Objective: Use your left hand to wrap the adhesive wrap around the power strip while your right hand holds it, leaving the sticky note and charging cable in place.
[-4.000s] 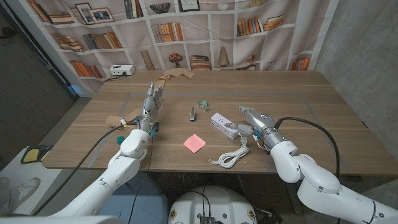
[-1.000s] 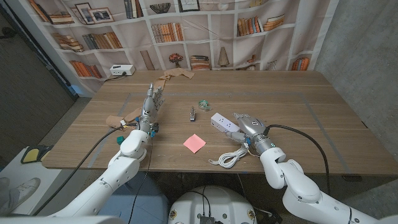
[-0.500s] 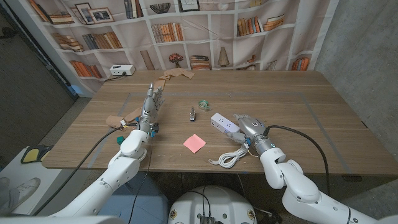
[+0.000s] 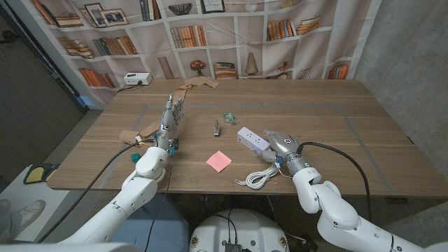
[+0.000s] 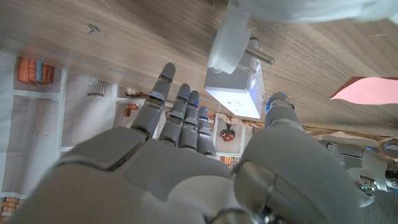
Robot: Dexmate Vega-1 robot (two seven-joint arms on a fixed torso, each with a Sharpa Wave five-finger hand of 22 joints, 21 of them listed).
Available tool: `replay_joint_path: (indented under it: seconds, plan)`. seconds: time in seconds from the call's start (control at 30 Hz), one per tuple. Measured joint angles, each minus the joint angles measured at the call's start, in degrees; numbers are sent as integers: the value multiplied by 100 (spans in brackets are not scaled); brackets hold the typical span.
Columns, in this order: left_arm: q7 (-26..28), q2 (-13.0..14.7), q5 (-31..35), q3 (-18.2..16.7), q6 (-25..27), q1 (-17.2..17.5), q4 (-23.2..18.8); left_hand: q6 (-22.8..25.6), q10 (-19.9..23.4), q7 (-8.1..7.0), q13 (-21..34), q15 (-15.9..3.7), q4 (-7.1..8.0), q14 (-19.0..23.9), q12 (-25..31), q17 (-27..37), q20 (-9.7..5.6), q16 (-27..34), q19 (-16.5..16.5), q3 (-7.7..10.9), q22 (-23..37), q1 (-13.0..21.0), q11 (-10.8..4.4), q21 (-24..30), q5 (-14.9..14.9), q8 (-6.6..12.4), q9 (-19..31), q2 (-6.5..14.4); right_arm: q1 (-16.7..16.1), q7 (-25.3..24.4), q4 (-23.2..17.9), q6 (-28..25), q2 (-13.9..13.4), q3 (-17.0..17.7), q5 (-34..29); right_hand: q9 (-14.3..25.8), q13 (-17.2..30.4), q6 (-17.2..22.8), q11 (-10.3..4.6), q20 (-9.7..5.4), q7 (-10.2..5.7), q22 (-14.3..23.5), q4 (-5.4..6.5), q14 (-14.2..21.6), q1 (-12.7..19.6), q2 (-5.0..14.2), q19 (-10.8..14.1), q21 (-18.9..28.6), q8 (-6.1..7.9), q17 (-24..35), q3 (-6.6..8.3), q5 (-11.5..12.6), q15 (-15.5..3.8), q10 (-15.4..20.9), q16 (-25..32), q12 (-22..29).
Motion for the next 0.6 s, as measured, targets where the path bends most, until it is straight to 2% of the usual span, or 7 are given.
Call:
replay_joint_path:
  seconds: [0.6]
  plan:
    - [59,12,33,-10,3,66,-69,0,0,0,0,0,0,0,0,0,0,0,0,0,0,0,0,0,0,0,0,0,23,58,38,-29,5,-65,-42,-1,30,0,-1,2,-1,0,39,15,0,0,-3,0,0,64,-40,0,-14,62,7,21]
